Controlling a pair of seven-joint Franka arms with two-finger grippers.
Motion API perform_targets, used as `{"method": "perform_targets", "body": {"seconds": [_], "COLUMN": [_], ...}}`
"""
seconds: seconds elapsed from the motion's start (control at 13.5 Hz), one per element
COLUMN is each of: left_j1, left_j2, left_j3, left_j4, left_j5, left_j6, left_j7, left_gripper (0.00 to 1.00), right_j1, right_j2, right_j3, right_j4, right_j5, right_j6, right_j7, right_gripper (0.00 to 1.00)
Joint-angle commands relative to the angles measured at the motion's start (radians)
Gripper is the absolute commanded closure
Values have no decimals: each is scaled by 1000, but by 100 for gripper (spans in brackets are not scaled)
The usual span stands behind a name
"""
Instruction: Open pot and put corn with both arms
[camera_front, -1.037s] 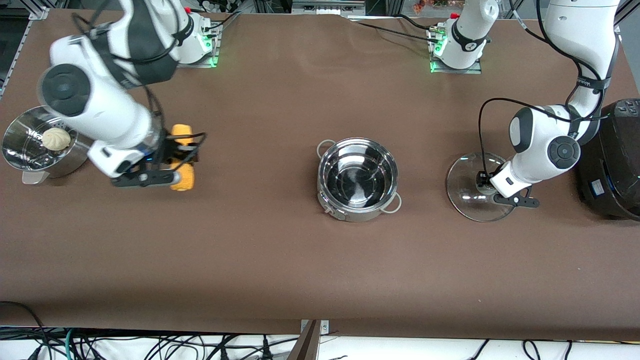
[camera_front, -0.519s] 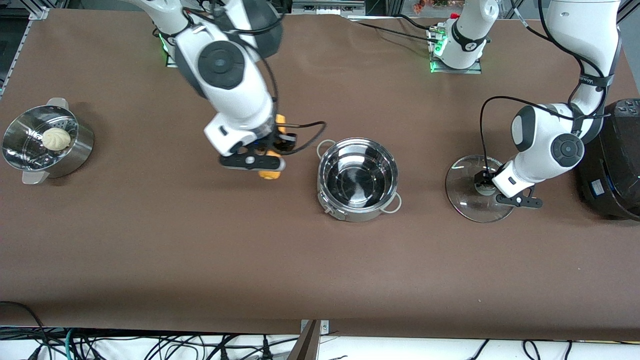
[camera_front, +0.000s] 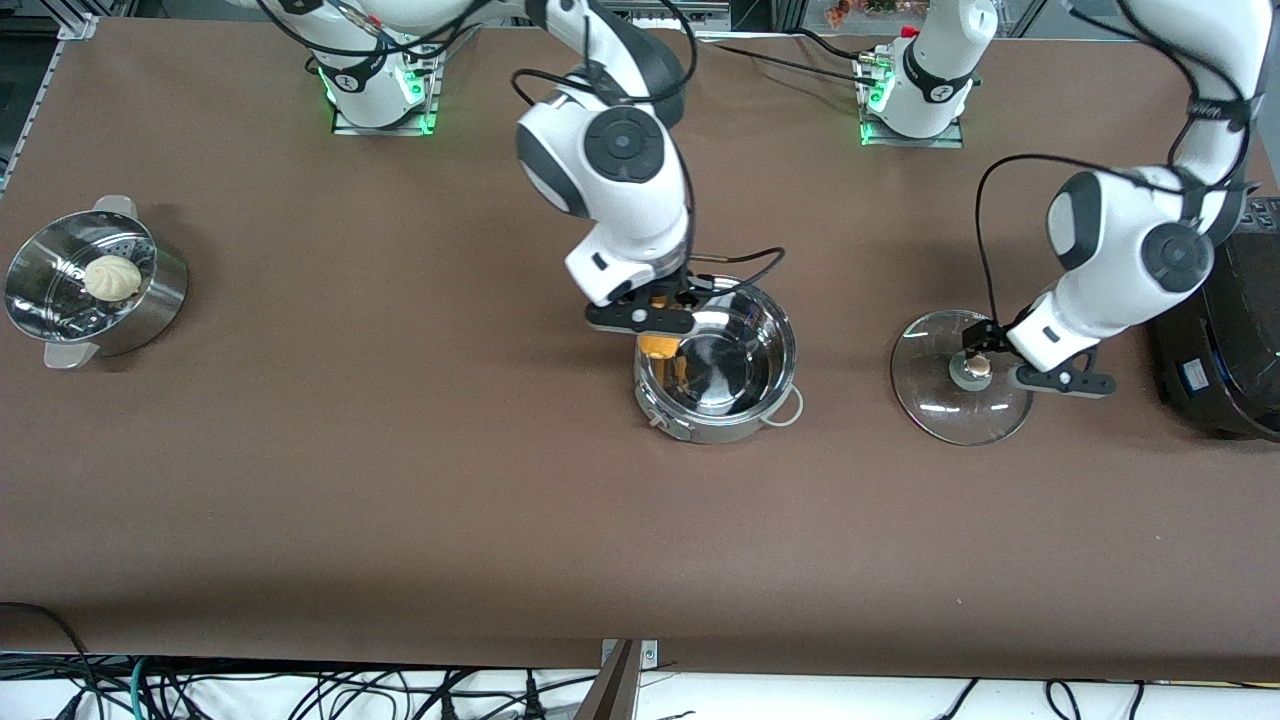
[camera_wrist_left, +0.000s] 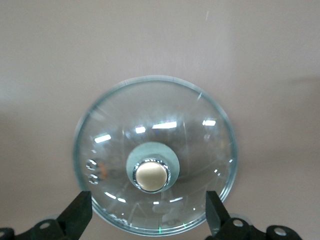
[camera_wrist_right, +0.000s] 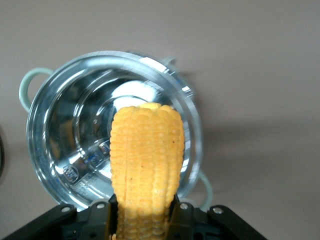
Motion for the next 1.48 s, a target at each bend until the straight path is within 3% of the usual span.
{"method": "perform_targets", "body": {"seconds": [0.0,0.3,0.44,0.74,0.96,1.41], "left_j1": [20,20,21,21,33,38], "left_j2": [-184,-287,-281,-264,-189,-177], "left_j3": [-1,3,3,-16,-67,-76], "left_j4": [-38,103,245,405,589,599], "left_j5": [-8,64,69,69,56,56], "left_j6": [-79,-322,-506,-705,-829,-840], "left_j7": [14,14,13,-76,-238,-300], "left_gripper": [0,0,0,0,0,0], "right_j1": [77,111,112,112,112,112], "right_j2": [71,125,141,159,168,211], "right_j3": [-45,-89,-88,-88,-88,-88], "right_j4": [80,89,88,89,89,86], "right_j5": [-17,-38,-90,-97,-97,-97], "right_j6": [32,125,174,231,249,286], "right_j7": [22,7,-16,-49,-66,-66], "right_gripper": [100,100,100,100,100,100]}}
